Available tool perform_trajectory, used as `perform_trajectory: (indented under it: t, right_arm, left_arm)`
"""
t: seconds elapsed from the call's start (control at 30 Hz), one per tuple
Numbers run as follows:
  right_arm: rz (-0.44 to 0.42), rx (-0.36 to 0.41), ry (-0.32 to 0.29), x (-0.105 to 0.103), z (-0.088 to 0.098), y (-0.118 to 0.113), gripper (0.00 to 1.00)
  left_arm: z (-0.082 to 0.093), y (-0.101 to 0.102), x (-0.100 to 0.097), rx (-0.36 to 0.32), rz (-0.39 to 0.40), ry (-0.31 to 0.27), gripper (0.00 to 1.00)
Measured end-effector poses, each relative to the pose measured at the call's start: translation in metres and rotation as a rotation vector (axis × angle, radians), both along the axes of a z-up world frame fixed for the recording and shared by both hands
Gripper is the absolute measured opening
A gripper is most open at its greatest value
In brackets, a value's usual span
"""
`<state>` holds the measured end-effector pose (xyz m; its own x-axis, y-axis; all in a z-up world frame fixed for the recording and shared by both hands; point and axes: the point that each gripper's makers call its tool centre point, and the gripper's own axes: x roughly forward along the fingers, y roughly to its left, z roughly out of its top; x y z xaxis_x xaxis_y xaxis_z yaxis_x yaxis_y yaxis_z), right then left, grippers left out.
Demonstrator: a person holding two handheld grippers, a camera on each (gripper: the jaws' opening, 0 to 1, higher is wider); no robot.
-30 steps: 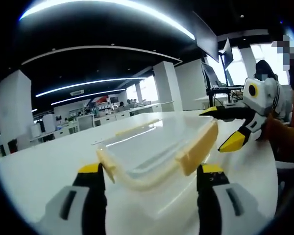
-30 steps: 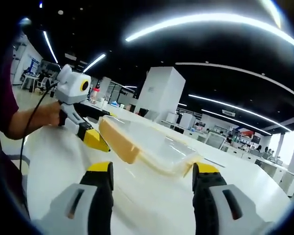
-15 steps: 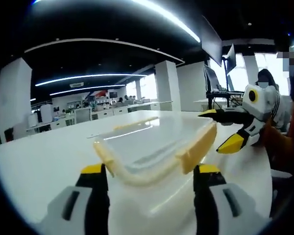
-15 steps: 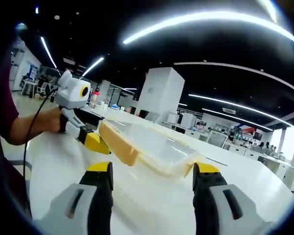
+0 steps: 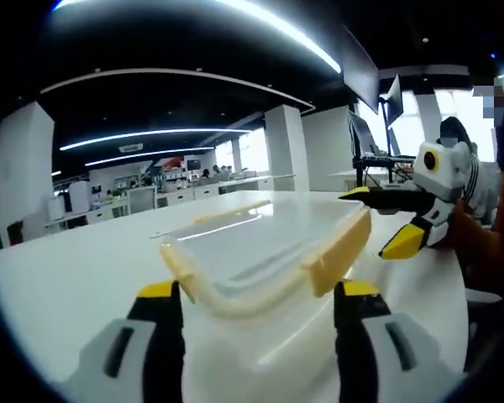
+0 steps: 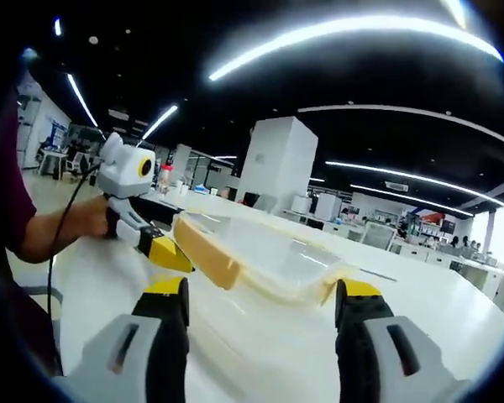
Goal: Snap each plastic latch of the storage box into its locked position after aligning the lid with the box until every specified latch is closed and the lid sits flush.
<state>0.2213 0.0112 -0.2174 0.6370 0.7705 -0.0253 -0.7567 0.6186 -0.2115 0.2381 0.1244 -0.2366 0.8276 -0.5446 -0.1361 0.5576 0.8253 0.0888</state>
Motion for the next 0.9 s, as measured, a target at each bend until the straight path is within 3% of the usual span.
perform_trajectory:
  t: [0.3,0.9]
  right_arm:
    - [-0.03,0.043,0.02,0.0043,0.0033,-0.0064,0.57]
    - [-0.035,0.032,0.001,0.0078,0.0044,-0.009,0.53]
  left_arm:
    - [0.0004,-0.0015,-0.0009,0.006,0.002,-0.004,0.73]
    - [0.0018,-0.0007,-0.0006,0.013,0.011,-0.004,0.73]
